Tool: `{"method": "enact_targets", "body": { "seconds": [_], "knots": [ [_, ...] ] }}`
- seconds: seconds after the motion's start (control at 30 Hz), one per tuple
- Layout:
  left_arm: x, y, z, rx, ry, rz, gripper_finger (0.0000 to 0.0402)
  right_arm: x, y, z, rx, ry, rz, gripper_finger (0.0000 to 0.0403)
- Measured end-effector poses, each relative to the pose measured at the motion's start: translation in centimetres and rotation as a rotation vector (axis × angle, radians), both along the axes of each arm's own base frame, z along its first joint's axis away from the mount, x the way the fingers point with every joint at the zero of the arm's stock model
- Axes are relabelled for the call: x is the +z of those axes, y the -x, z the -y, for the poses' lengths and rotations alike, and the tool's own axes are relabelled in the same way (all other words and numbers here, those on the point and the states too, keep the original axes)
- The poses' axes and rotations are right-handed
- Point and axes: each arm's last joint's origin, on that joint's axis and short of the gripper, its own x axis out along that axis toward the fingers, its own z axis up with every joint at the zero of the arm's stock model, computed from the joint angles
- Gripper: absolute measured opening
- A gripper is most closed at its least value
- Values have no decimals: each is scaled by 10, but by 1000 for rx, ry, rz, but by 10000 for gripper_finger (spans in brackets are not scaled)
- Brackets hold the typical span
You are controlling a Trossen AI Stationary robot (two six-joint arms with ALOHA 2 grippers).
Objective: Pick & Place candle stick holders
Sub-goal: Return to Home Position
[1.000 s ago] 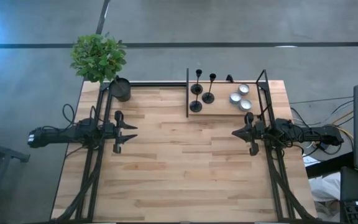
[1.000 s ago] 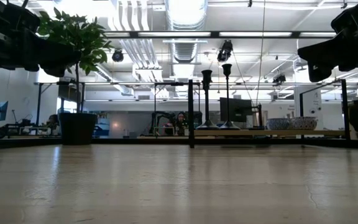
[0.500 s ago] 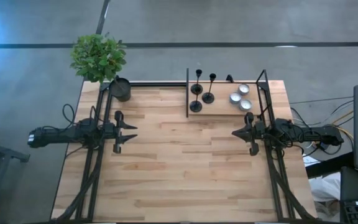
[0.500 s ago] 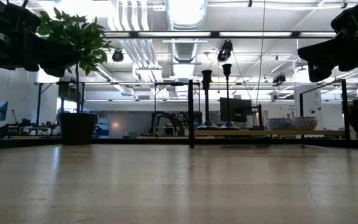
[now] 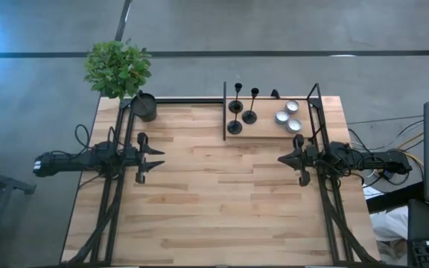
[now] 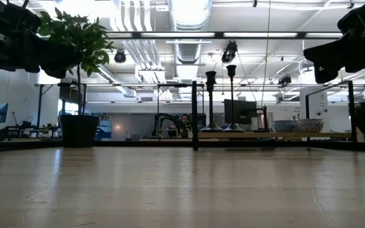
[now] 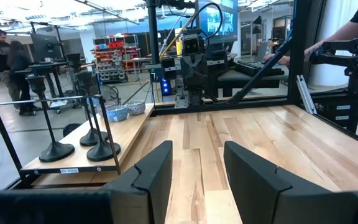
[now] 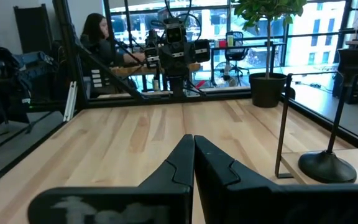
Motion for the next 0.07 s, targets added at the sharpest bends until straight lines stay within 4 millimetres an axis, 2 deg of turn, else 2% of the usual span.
{"method": "enact_targets", "body": {
  "seconds": [0.07],
  "knots": [
    [0, 0, 0, 0, 0, 0, 152, 0, 0, 0, 0, 0, 0, 9]
  ]
}}
